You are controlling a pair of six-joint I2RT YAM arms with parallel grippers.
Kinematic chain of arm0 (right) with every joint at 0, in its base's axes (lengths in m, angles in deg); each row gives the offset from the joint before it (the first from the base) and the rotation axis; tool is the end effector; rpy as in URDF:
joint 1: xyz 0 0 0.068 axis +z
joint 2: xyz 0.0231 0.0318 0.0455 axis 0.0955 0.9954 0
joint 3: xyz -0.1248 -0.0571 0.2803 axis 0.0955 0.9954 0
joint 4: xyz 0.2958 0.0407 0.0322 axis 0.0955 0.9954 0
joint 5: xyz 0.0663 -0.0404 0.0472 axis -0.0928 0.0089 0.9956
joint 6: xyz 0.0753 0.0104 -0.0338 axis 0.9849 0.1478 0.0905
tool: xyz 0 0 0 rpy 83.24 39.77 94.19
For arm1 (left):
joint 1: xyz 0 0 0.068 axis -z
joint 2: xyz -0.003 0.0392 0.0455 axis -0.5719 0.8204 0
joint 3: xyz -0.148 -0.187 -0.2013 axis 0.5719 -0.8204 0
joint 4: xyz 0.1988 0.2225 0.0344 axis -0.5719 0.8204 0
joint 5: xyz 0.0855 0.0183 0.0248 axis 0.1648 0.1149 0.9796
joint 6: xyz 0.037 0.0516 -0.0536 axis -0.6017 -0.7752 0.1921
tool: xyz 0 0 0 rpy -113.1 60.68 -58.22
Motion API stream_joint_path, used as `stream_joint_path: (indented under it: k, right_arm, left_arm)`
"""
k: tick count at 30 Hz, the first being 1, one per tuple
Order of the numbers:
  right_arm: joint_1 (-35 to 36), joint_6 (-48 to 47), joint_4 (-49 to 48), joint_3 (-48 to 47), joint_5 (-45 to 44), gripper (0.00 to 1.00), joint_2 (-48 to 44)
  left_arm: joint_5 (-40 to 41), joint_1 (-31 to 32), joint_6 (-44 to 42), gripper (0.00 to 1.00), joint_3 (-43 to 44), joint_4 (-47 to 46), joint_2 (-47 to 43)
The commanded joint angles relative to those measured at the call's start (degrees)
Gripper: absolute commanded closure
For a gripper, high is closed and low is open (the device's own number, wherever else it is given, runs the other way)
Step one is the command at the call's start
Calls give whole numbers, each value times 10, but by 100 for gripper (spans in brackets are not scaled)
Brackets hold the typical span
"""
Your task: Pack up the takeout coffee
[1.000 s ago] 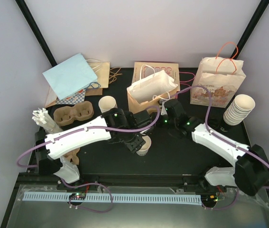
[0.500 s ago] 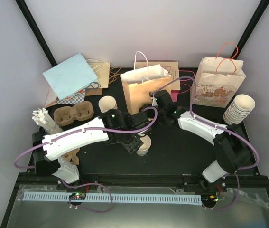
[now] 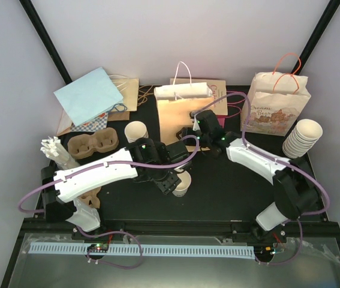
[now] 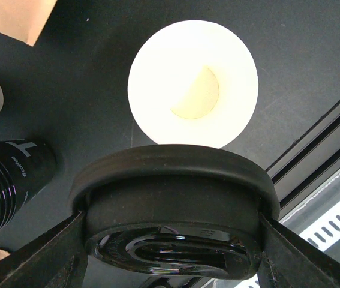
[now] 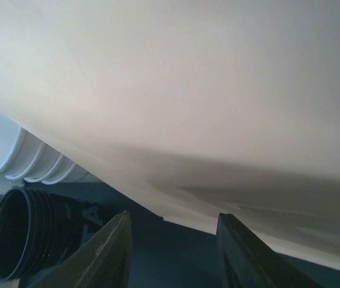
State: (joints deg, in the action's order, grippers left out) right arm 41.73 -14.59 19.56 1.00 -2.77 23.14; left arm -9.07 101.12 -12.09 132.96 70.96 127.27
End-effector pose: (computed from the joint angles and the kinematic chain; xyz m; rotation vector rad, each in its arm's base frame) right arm 0.3248 0.2556 0.2383 -0.1027 2.3827 0.8731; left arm 0.1368 -0.2858 0.3381 1.1404 2.6435 -0.0772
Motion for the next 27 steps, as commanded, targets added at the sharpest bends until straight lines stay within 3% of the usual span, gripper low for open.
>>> stream_joint_path:
  k: [1, 15, 27]
  right_arm:
    - [-7, -32, 28, 22, -23, 59, -68]
    - [-14, -61, 117, 109, -1, 56, -251]
    - [-13, -60, 178, 183, -19, 55, -379]
  left_arm:
    - [-1, 4, -4, 33, 15, -4, 8]
    - [-1, 3, -8, 33, 25, -5, 17]
    - [-17, 2, -44, 33, 68, -4, 84]
